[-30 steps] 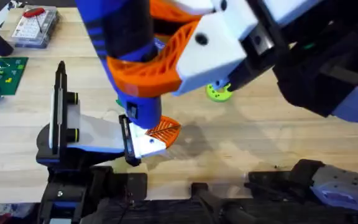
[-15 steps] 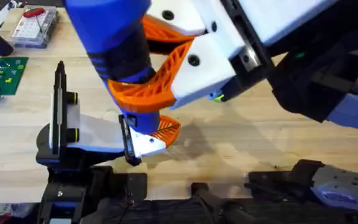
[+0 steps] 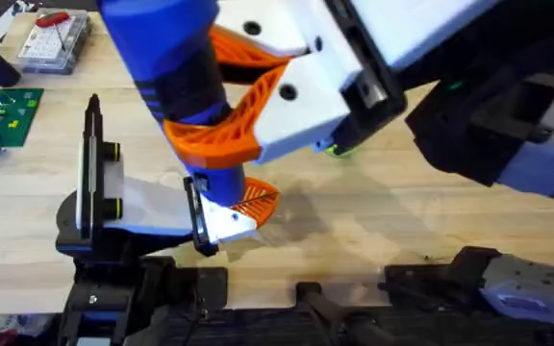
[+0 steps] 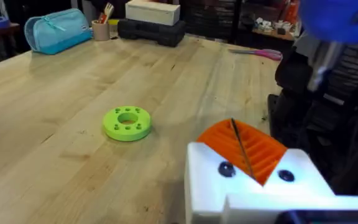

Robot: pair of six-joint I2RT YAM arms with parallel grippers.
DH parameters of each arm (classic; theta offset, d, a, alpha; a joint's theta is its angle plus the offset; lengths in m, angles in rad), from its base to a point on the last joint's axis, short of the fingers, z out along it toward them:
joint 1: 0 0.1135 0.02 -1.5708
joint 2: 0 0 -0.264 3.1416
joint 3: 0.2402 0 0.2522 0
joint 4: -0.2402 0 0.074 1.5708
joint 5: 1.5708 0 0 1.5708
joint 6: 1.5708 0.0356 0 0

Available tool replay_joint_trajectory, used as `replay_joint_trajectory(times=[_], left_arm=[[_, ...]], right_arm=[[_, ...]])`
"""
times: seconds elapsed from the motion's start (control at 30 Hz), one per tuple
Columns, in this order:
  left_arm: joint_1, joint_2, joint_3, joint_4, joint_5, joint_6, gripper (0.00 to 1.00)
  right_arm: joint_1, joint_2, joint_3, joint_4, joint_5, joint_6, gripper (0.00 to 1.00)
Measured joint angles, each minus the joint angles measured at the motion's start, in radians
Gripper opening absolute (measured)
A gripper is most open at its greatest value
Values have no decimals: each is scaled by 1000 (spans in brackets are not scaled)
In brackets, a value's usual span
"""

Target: Pick up the gripper from the table and insert it into the empty holder that is missing its gripper. Then pick up a screw, insert it into the mounting hole, and use the screwdriver to tighten it. Finally, clean up the table by picking up the vegetable and placing it into the bucket.

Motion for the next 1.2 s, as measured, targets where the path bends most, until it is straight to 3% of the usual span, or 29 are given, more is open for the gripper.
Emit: replay_joint_trajectory(times=[0.43, 1.2], left_arm=[[0, 0, 0, 0, 0, 0, 15], [0, 0, 0, 0, 0, 0, 15]], right_arm=[[45, 14, -32, 1, 30, -15, 48], [37, 14, -73, 36, 56, -162, 49]])
